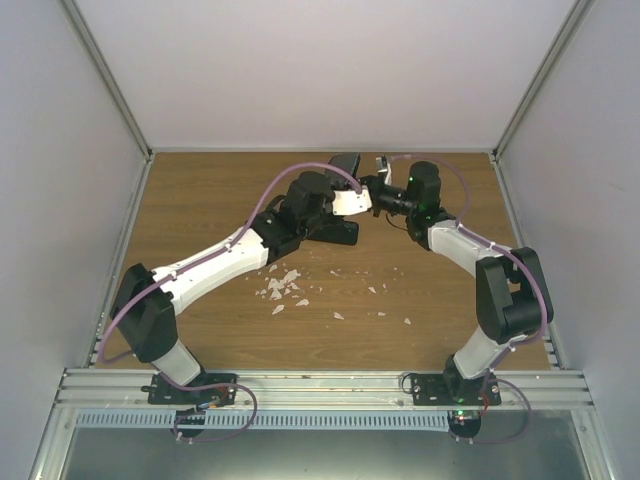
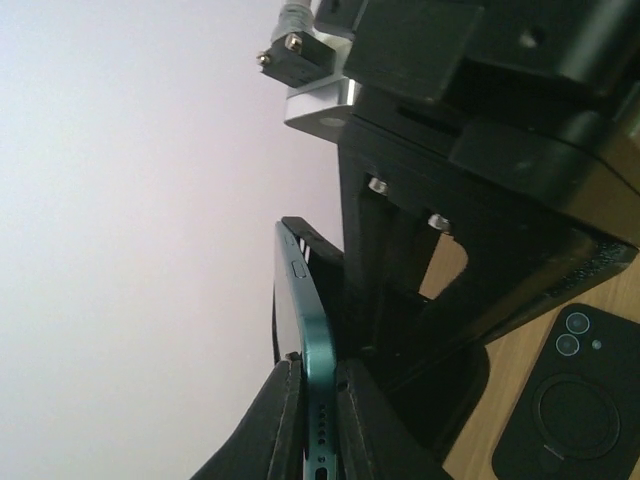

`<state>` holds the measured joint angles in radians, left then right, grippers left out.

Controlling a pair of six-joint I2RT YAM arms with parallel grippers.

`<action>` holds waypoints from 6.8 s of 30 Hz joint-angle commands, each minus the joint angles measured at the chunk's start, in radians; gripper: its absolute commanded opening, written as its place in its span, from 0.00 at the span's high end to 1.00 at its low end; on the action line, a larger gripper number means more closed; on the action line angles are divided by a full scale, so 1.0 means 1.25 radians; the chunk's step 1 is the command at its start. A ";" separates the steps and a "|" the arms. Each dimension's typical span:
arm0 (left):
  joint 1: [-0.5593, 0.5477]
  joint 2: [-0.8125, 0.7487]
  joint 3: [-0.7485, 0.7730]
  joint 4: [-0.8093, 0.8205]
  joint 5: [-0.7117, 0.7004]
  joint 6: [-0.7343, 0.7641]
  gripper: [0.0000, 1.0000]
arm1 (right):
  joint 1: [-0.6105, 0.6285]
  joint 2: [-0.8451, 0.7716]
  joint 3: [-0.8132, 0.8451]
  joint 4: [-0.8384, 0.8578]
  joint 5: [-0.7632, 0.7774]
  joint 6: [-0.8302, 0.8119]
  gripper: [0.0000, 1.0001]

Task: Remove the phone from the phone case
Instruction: Remove the phone case from the phone, then place the phone at the center of the board, then place the phone case at the center of the board.

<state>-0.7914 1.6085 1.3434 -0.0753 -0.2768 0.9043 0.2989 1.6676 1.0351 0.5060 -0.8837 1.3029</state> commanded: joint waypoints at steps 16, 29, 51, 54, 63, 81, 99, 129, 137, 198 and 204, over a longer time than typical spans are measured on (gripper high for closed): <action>0.031 -0.034 0.034 0.012 0.035 -0.051 1.00 | 0.016 -0.054 0.023 0.007 -0.062 -0.092 1.00; 0.032 0.000 0.012 0.087 -0.026 0.019 0.86 | 0.031 -0.060 0.040 0.015 -0.086 -0.105 0.99; 0.038 -0.034 0.133 -0.100 0.031 -0.100 1.00 | 0.019 -0.048 0.032 -0.070 -0.046 -0.187 0.99; 0.037 -0.055 0.137 -0.115 0.039 -0.117 1.00 | 0.014 -0.042 0.027 -0.083 -0.037 -0.207 1.00; 0.040 -0.112 0.160 -0.179 0.065 -0.182 1.00 | 0.004 -0.037 0.018 -0.120 -0.018 -0.273 1.00; 0.170 -0.231 -0.127 -0.079 0.085 -0.135 1.00 | -0.045 -0.072 -0.008 -0.250 0.012 -0.441 0.99; 0.173 -0.138 -0.348 0.217 0.027 0.083 1.00 | -0.114 -0.121 -0.069 -0.317 -0.002 -0.507 0.99; 0.216 0.118 -0.451 0.463 -0.012 0.184 0.87 | -0.114 -0.115 -0.054 -0.318 0.002 -0.515 1.00; 0.219 0.071 -0.421 0.285 0.036 0.099 0.50 | -0.113 -0.120 -0.062 -0.307 0.006 -0.511 0.99; 0.350 -0.043 0.121 -0.251 0.747 -0.887 0.49 | 0.073 -0.134 0.062 -0.266 -0.083 -0.576 1.00; 0.355 -0.011 0.146 -0.311 0.712 -0.890 0.76 | 0.083 -0.127 0.062 -0.270 -0.080 -0.585 1.00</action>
<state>-0.3473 1.5692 1.4879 -0.4431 0.6533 -0.1982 0.3836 1.4998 1.0851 0.1501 -0.9668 0.5987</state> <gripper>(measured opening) 0.305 0.079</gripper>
